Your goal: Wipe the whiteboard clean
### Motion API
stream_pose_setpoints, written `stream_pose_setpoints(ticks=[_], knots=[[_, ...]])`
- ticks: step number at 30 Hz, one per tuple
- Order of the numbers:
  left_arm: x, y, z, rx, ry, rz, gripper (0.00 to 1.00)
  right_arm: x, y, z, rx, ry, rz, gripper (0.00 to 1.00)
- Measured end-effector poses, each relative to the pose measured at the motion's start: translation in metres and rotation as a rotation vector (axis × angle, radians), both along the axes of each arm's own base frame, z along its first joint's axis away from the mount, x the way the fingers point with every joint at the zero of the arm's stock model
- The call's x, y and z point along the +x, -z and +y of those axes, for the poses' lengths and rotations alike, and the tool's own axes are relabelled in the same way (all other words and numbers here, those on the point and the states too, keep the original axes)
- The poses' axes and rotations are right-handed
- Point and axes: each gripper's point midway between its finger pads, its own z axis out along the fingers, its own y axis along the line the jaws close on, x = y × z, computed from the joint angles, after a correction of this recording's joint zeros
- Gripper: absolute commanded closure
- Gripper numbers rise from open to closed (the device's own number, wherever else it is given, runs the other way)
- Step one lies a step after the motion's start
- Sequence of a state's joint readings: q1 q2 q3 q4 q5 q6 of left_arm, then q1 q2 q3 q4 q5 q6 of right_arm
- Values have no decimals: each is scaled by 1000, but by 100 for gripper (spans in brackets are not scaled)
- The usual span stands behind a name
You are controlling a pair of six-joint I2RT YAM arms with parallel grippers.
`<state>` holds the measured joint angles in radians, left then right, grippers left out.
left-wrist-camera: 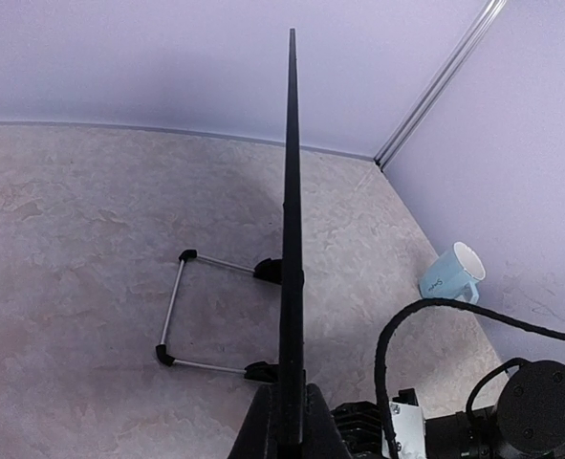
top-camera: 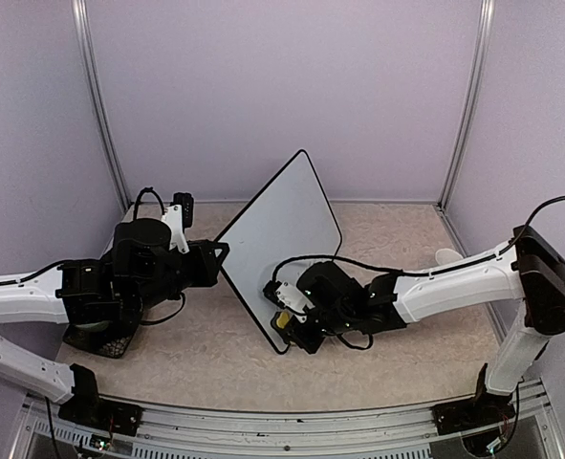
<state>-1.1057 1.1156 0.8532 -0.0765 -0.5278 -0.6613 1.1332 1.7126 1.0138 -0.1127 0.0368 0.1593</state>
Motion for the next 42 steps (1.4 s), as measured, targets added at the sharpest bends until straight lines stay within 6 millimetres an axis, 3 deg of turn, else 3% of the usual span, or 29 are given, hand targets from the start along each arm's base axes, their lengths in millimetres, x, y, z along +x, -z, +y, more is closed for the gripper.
stream_pose_setpoints(ticks=[17,25,29,38,42], knots=[[-1,0,-1,-7,5,3,100,-19,28,-15,-77,-19,78,100],[0,-1,-2,-12,7,2,100,-13,29,-19,-92,9,52,100],[0,-1,-2,-9,7,1,100,-2,16,-13,-82,31,2,100],[2,-1,0,0,2,-4,100,26,-39,12,-11,53,-138,100],[2,-1,0,0,2,-4,100,32,-43,11,-5,62,-142,100]])
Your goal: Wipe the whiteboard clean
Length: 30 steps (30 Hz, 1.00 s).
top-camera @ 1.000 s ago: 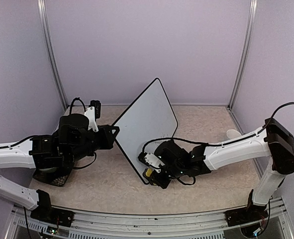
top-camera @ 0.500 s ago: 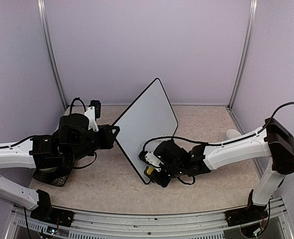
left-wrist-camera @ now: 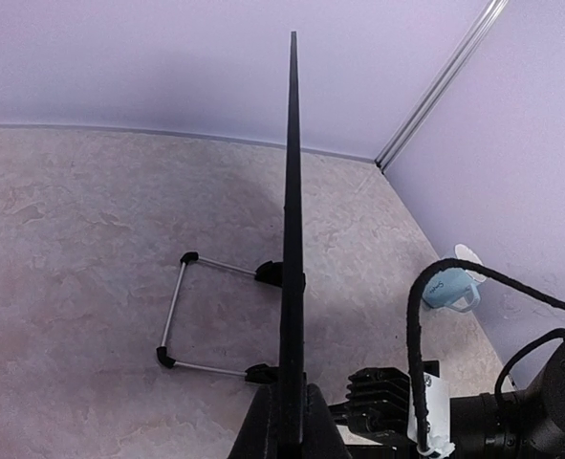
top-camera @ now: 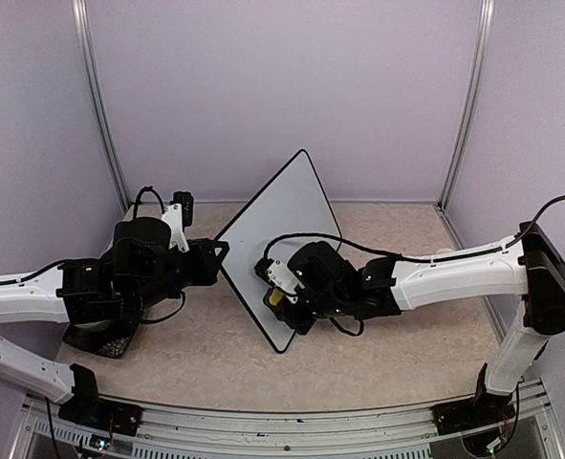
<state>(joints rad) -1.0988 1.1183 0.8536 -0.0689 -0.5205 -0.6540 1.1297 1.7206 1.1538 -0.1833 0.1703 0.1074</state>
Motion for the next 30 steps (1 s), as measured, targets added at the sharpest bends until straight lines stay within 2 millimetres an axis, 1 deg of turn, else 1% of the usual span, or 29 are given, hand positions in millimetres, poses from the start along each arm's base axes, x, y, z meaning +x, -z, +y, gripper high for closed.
stream_pose_setpoints(ticks=[3,5,7,11,13,15,20,23,26,30], knots=[[0,0,0,0,0,0,100,5,2,-3,6,11,10,100],[0,0,0,0,0,0,100,9,10,-10,4,30,23,100],[0,0,0,0,1,0,100,12,22,-19,-10,46,40,100],[-1,-1,-1,-8,6,3,100,6,55,-40,-70,55,101,100],[-1,-1,-1,-10,6,4,100,1,67,-45,-97,48,127,100],[-1,-1,-1,-10,6,4,100,-4,71,-45,-104,33,145,100],[-1,-1,-1,-9,7,5,100,-14,71,-39,-110,-5,148,100],[-1,-1,-1,-7,8,3,100,-18,67,-34,-114,-24,141,100],[-1,0,-1,-4,8,1,100,-13,55,-28,-111,-28,115,100],[0,0,-1,-1,6,0,100,2,33,-21,-95,1,61,100]])
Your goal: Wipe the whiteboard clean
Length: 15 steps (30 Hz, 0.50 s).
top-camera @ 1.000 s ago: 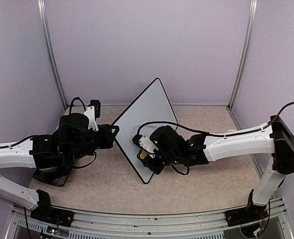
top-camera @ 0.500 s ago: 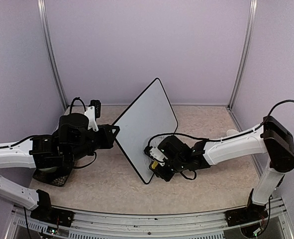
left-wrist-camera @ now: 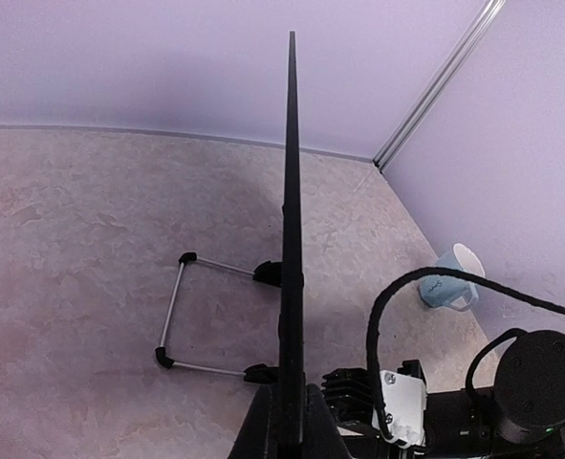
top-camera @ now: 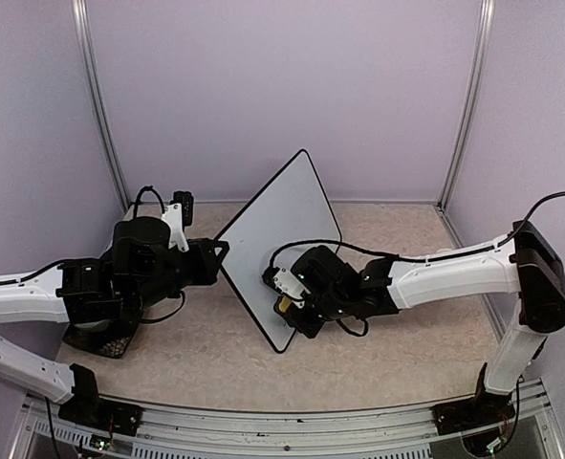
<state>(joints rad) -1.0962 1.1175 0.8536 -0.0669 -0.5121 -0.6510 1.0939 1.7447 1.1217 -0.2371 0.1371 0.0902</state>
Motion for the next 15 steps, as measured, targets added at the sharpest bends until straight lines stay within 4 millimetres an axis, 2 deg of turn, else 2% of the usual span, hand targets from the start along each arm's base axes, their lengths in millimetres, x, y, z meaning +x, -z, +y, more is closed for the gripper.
stream_pose_setpoints(ticks=[6,11,15], knots=[[1,0,1,0,-2,0,100,18,-21,3,39,36,-39,100],[1,0,1,0,-2,0,100,15,-20,5,53,15,-19,100],[1,0,1,1,-2,1,100,8,-8,3,63,2,6,100]])
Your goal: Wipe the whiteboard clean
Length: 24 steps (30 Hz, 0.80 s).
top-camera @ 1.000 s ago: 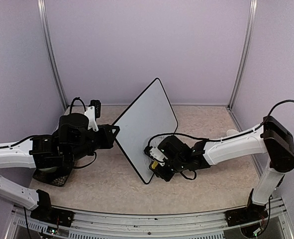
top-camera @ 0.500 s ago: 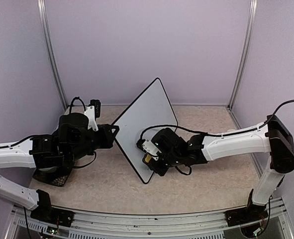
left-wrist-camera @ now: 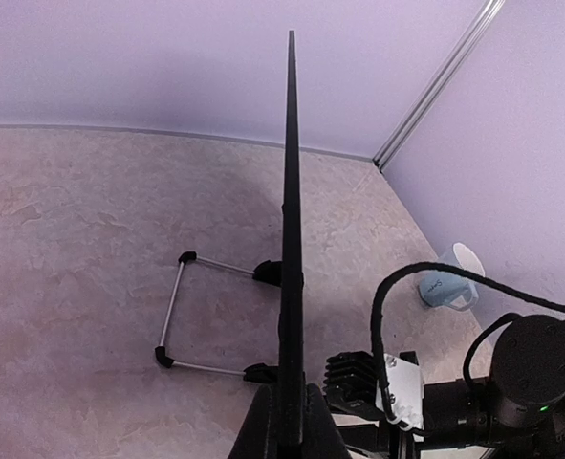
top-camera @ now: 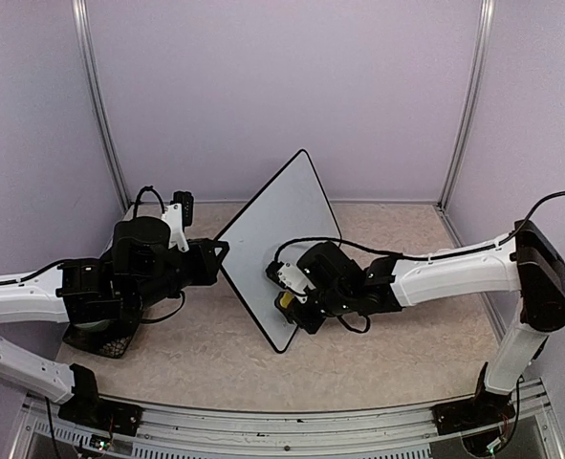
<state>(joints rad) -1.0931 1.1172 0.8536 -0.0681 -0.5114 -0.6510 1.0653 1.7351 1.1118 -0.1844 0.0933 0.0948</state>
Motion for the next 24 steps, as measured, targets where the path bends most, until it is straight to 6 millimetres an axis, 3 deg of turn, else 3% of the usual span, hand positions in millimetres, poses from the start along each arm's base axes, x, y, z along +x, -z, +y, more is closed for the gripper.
stream_pose_setpoints(ticks=[9,17,24], knots=[[0,-1,-2,-12,11,2,100,-26,66,-32,-125,3,110,100],[0,-1,-2,-10,13,2,100,-24,59,-29,-138,-1,112,100],[2,-1,0,2,7,-6,100,-13,24,-7,-96,-27,73,100]])
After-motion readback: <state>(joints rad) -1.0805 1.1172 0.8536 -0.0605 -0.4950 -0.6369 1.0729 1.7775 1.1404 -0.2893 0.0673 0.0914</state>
